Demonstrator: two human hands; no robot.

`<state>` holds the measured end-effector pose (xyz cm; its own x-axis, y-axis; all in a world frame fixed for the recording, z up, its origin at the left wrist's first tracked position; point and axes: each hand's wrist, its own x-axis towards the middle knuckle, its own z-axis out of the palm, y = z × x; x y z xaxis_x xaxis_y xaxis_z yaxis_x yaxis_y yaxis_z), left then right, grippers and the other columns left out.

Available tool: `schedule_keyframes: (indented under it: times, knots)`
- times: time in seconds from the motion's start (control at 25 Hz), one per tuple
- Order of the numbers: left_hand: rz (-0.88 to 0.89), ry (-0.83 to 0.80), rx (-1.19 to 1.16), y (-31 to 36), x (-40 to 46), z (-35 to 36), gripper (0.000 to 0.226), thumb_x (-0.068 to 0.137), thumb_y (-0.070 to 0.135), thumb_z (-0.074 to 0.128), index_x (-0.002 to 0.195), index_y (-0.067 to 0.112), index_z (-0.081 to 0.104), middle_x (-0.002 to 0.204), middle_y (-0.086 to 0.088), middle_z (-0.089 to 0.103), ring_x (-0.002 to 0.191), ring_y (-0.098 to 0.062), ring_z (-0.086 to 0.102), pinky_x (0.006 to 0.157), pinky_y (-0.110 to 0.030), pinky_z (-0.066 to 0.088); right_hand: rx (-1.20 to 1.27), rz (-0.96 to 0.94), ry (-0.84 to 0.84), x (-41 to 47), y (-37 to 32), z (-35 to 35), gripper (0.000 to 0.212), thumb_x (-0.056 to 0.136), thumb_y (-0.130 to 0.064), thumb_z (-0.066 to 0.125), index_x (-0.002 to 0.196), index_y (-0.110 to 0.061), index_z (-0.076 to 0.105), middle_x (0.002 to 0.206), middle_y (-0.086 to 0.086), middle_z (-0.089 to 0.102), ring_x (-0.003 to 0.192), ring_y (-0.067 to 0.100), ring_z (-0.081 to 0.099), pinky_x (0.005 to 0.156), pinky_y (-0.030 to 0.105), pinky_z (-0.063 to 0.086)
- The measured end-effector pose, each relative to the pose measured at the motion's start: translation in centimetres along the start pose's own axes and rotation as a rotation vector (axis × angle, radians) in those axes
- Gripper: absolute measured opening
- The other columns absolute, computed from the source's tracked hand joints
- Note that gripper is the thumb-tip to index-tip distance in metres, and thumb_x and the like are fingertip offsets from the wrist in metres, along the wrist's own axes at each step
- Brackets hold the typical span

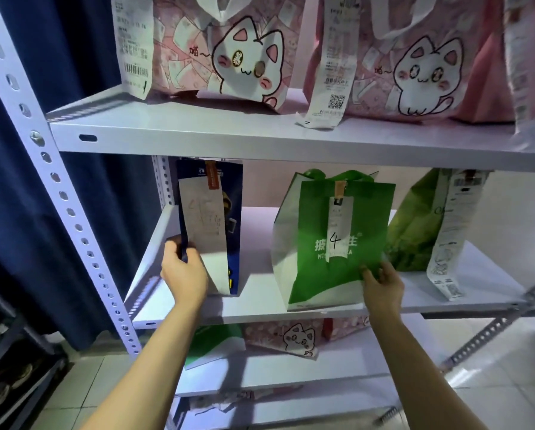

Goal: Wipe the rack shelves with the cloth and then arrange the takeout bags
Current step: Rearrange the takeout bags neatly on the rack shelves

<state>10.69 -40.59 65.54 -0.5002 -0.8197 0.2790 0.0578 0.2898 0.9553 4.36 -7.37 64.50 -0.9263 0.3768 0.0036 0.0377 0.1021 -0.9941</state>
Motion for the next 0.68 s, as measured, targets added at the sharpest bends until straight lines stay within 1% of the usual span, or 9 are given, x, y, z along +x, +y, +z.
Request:
schedule_keyframes:
  times: [0.08,0.12,0.16,0.28,0.32,0.44,0.56,0.6,0.68]
  knots:
    - [-0.048,-0.006,0.005,-0.2,0.5,0.5,0.02,0.09,0.008,0.048,0.103,0.017,0.061,0.088,-0.002,0.063,0.087,-0.03,0.054,0.078,-0.034,0.043,0.007,0.009,0.035,-0.3,0.0,0.8,0.033,0.094,-0.008,0.064,0.101,-0.041,0.063,0.114,-0.004,0.071,0.109,0.019,0.066,0.107,0.044,0.046]
    - [-0.077,-0.01,0.003,-0.4,0.8,0.7,0.02,0.091,0.008,0.049,0.104,0.017,0.061,0.09,-0.002,0.062,0.091,-0.032,0.055,0.08,-0.035,0.044,-0.002,0.013,0.055,-0.4,0.0,1.3,0.033,0.094,-0.009,0.064,0.098,-0.042,0.062,0.111,-0.005,0.071,0.107,0.018,0.065,0.107,0.043,0.046]
    - [-0.101,-0.018,-0.003,-0.5,1.0,0.8,0.019,0.092,0.009,0.05,0.106,0.016,0.061,0.093,-0.002,0.062,0.095,-0.033,0.056,0.082,-0.037,0.044,-0.007,0.015,0.077,-0.4,0.0,1.7,0.031,0.094,-0.01,0.065,0.099,-0.04,0.063,0.109,-0.006,0.071,0.107,0.018,0.065,0.107,0.043,0.046]
    - [-0.112,-0.043,-0.004,-0.7,1.4,0.9,0.023,0.093,0.011,0.051,0.114,0.014,0.061,0.1,0.0,0.061,0.1,-0.033,0.057,0.085,-0.037,0.044,-0.035,0.023,0.086,-0.2,-0.2,2.8,0.023,0.094,-0.011,0.064,0.113,-0.022,0.067,0.115,0.001,0.072,0.107,0.022,0.066,0.107,0.046,0.048]
    - [-0.11,-0.057,-0.005,-0.6,1.3,0.8,0.023,0.094,0.012,0.052,0.115,0.014,0.061,0.101,0.0,0.061,0.101,-0.033,0.057,0.085,-0.037,0.044,-0.05,0.026,0.078,-0.2,-0.2,3.0,0.024,0.094,-0.011,0.063,0.117,-0.019,0.067,0.116,0.002,0.072,0.108,0.023,0.066,0.106,0.047,0.048]
    - [-0.093,-0.094,-0.024,-0.5,1.3,0.1,0.025,0.094,0.015,0.054,0.119,0.016,0.058,0.108,0.0,0.062,0.107,-0.031,0.058,0.089,-0.038,0.045,-0.07,0.034,0.069,-0.5,-0.2,3.1,0.027,0.095,-0.014,0.064,0.121,-0.019,0.066,0.118,0.002,0.072,0.108,0.023,0.066,0.106,0.048,0.048]
    - [0.026,-0.098,-0.031,0.5,1.1,-0.8,0.028,0.095,0.015,0.056,0.122,0.017,0.053,0.119,-0.003,0.059,0.111,-0.023,0.053,0.097,-0.041,0.046,-0.056,0.043,0.062,-0.7,-0.4,2.7,0.026,0.094,-0.014,0.065,0.119,-0.021,0.065,0.117,0.001,0.072,0.108,0.023,0.066,0.106,0.048,0.048]
    - [0.085,-0.088,-0.003,1.0,0.9,-1.1,0.026,0.095,0.015,0.056,0.12,0.015,0.052,0.116,-0.005,0.055,0.109,-0.023,0.05,0.097,-0.043,0.045,-0.047,0.037,0.067,-0.9,-0.8,2.6,0.025,0.094,-0.013,0.065,0.116,-0.023,0.065,0.116,0.001,0.072,0.108,0.023,0.066,0.106,0.048,0.048]
    - [0.223,-0.08,0.054,2.4,-0.1,-1.3,0.021,0.094,0.012,0.057,0.114,0.011,0.052,0.11,-0.006,0.051,0.105,-0.024,0.045,0.094,-0.045,0.043,-0.013,-0.008,0.087,-1.3,-1.8,2.3,0.025,0.092,-0.012,0.068,0.106,-0.032,0.063,0.113,0.0,0.072,0.108,0.022,0.067,0.104,0.046,0.05]
